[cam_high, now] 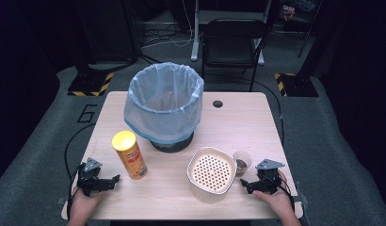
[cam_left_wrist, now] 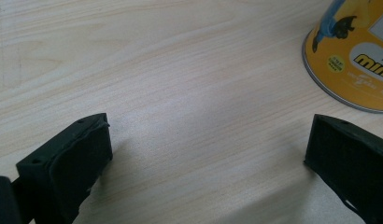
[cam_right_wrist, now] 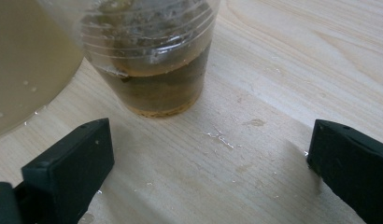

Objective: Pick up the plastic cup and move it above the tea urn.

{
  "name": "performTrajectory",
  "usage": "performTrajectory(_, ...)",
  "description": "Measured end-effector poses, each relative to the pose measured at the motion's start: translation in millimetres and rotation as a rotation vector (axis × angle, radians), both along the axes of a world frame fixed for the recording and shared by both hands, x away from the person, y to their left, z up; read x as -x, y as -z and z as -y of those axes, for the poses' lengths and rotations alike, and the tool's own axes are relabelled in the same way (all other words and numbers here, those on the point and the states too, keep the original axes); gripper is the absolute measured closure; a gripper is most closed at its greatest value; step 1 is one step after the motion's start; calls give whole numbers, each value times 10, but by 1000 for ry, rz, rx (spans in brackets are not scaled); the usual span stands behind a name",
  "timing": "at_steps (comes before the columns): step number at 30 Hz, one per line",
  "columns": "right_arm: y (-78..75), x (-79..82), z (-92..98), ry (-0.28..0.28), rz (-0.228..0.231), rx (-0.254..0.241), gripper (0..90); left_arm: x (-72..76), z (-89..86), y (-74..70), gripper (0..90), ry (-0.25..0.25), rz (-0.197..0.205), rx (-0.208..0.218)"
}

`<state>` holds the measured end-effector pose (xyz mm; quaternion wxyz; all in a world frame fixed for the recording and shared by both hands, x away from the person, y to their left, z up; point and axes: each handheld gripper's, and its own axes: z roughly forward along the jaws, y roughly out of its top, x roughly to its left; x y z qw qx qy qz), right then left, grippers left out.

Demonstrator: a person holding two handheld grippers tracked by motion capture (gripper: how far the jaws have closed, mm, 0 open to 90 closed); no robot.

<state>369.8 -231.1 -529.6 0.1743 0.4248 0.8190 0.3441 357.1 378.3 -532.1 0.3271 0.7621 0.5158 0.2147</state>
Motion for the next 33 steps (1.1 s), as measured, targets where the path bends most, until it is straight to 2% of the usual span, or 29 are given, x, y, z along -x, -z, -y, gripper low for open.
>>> performTrajectory(1, 0, 1, -1, 1, 0, -1, 1, 1, 6, 8, 5, -3, 13, 1)
performTrajectory(7, -2, 5, 9, -3, -2, 2, 6, 11, 16, 9, 6, -4, 12, 3)
performTrajectory(10, 1, 10, 0, 11, 6, -7, 12, 15, 18, 7, 6, -5, 5, 5)
performTrajectory(13, -2, 22, 8, 14, 8, -5, 25, 16, 15, 8, 7, -4, 13, 3)
performTrajectory(14, -1, 29, 3, 26, 9, -11, 32, 23, 10, -2, 9, 2, -2, 1)
performTrajectory(15, -3, 31, 6, 26, 9, -11, 41, 23, 11, 7, 10, -1, 12, 1)
performTrajectory(16, -10, 34, 11, 23, 6, -8, 56, 26, 6, -4, 11, 5, -3, -2)
performTrajectory(19, -23, 46, 28, 17, 15, -7, 119, 24, 13, 9, 10, -2, 14, 2)
performTrajectory(21, -31, 62, 22, 40, 15, -17, 151, 24, 13, 10, 10, -2, 15, 3)
performTrajectory(24, -40, 65, 34, 28, 14, -16, 177, 24, 13, 10, 11, -2, 15, 3)
performTrajectory(26, -51, 69, 35, 41, 14, -11, 227, 23, 13, 10, 10, -2, 15, 2)
performTrajectory(29, -76, 74, 64, 27, 4, -5, 293, 24, 13, 10, 10, -2, 14, 2)
performTrajectory(31, -91, 97, 53, 55, -9, -34, 332, 24, 13, 9, 11, -3, 14, 2)
performTrajectory(33, -108, 102, 62, 21, -11, -17, 372, 24, 13, 10, 10, -2, 15, 3)
